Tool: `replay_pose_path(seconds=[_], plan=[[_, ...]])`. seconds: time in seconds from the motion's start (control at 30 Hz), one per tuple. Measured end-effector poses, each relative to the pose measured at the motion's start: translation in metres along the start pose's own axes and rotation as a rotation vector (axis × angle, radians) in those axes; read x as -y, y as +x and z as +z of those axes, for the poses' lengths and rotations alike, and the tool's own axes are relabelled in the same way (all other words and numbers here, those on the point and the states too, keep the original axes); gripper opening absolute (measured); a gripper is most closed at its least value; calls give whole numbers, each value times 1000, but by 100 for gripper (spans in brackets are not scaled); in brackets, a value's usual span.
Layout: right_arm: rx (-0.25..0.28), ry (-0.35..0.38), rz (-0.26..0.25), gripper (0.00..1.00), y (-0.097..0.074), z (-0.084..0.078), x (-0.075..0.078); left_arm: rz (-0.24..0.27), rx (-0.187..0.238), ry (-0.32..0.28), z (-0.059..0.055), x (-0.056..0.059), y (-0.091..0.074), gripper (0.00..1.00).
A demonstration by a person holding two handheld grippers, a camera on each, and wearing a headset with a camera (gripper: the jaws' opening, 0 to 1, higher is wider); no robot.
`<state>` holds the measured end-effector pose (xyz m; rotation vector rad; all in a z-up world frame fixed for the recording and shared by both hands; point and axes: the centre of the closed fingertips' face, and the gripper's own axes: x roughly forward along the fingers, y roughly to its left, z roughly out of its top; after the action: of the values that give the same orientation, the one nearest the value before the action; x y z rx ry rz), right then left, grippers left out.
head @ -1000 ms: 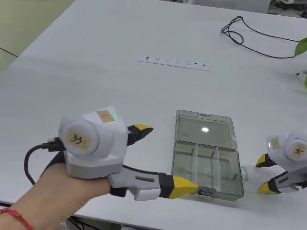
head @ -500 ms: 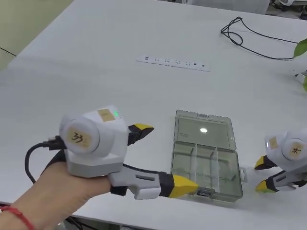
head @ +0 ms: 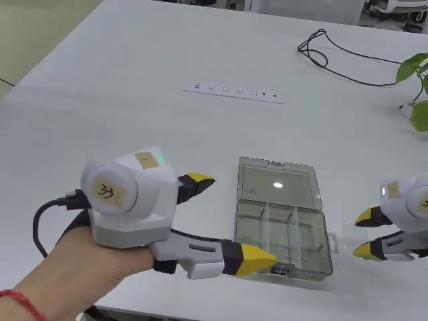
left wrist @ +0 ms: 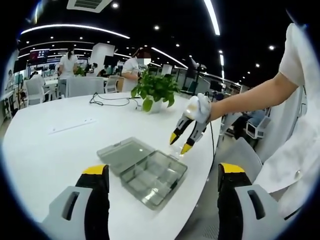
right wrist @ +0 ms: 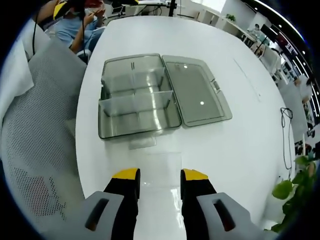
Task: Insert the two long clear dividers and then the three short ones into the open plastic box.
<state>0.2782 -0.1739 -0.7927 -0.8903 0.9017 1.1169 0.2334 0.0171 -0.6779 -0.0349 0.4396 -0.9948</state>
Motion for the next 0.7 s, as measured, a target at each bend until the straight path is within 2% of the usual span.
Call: replay_pose_path(seconds=[0.07, 0.1, 0.27, 0.37, 0.53, 0.7], plan=[[28, 12, -37, 32, -13, 9, 1, -8, 14, -9, 4, 2, 0, 91], [39, 17, -50, 32, -10, 4, 4, -12, 16, -11, 7, 4, 1, 91], [116, 23, -123, 32, -48, 33, -3, -42, 26, 3, 19, 12, 3, 89], [161, 31, -150, 32, -59, 42, 0, -63, 36, -10, 27, 17, 5, 88], [234, 33, -192, 32, -83, 67, -12, -97, 45, -27, 39, 26, 9, 83], [301, 18, -201, 32, -107, 99, -40, -147, 59, -84, 49, 38, 13, 79]])
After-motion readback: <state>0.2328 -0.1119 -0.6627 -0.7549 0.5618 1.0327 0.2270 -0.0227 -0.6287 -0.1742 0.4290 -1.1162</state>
